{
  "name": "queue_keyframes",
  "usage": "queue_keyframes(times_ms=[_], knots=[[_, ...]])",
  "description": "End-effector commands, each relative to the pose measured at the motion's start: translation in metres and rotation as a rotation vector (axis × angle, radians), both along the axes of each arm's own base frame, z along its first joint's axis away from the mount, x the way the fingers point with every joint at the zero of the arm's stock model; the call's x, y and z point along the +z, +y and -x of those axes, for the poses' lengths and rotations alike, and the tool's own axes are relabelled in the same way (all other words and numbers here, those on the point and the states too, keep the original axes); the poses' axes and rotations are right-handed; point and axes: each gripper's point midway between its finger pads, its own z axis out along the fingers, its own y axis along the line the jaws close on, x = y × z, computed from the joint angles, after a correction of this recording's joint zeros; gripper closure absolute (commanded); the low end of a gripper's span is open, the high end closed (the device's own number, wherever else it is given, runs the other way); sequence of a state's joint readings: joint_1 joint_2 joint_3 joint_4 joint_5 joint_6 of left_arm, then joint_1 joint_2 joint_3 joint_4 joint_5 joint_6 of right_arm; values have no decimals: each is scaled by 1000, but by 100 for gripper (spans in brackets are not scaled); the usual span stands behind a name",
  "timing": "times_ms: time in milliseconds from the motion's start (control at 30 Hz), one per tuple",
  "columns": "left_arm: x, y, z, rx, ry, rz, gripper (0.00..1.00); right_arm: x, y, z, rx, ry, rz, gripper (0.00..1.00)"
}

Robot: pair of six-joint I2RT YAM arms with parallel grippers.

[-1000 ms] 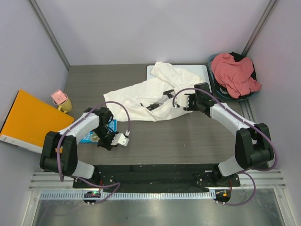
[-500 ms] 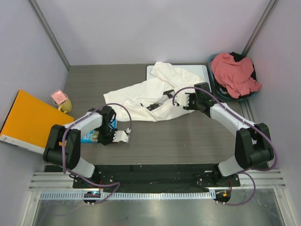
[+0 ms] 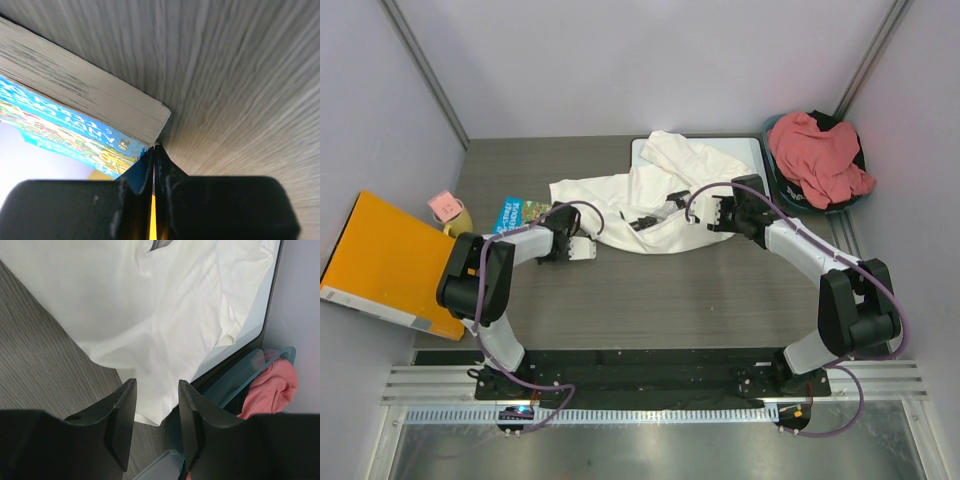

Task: Fold and stack the t-shirts
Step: Fold the flattened tshirt in 1/3 of the way

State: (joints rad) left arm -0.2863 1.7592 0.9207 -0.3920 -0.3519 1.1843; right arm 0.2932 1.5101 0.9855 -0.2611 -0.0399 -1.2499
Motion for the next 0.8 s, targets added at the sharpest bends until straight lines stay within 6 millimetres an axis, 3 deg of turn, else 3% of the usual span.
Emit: queue_keyframes(times_ms=[0,133,200,367,467,600,700,733,767], knots=[[-15,-24,4,-1,0,102,100,14,7,-10,-7,-51,-35,56],[5,-30,8,-10,-30,155,100,10,4,-6,-10,-42,-28,56],[26,-43,10,-3,-56,245,100,10,4,-5,-12,-45,-29,56],[60,-93,28,-117,-23,437,100,6,4,-4,-7,-44,-28,57],[71,-117,20,-173,-64,514,100,9,6,-7,-2,-56,-31,57],[53,-117,-7,-159,-100,447,100,12,7,-12,1,-62,-31,56],[38,-108,-38,-122,-157,353,100,17,8,-15,-2,-73,-34,56],[25,-100,-44,-95,-149,302,100,18,8,-15,-3,-74,-35,57],[29,-101,-56,-85,-178,299,100,17,6,-14,-8,-73,-34,57]])
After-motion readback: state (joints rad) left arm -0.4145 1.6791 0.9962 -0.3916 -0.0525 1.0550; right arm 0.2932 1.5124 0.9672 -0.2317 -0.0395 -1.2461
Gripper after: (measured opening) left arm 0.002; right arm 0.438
